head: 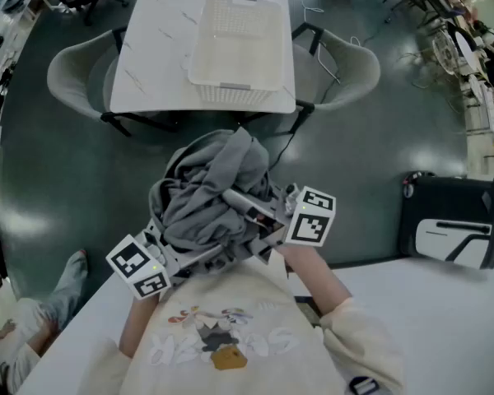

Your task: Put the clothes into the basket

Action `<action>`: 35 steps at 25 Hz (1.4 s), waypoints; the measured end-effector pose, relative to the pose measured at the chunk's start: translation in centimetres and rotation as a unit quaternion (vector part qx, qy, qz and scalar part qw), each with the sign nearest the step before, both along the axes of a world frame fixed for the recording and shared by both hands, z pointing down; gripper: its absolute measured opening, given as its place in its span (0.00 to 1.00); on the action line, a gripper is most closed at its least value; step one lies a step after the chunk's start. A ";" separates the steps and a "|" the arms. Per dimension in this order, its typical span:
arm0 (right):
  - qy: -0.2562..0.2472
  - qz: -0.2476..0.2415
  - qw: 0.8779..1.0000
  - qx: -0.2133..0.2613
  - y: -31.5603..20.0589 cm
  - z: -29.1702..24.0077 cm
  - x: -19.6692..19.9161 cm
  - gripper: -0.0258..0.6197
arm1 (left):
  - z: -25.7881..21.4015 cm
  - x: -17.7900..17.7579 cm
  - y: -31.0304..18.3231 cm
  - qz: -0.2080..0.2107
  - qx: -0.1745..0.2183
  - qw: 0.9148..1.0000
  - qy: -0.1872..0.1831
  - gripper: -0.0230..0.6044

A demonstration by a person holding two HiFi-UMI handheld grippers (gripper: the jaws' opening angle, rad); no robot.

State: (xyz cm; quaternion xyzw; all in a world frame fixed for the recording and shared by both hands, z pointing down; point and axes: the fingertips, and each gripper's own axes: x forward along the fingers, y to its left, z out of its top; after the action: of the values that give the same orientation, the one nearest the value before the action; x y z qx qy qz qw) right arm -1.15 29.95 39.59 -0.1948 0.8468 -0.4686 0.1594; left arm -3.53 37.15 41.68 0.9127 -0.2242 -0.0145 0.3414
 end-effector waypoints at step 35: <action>-0.038 0.024 0.999 -0.029 7.2 -1.8 3.2 0.37 | -1.9 2.7 7.3 0.014 -0.033 0.999 -0.035 0.74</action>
State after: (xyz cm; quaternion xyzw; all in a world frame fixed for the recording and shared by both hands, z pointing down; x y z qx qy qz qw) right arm 2.09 37.11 37.78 -0.2020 0.8209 -0.4964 0.1971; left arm -0.87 44.49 39.78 0.9038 -0.2236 0.0298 0.3635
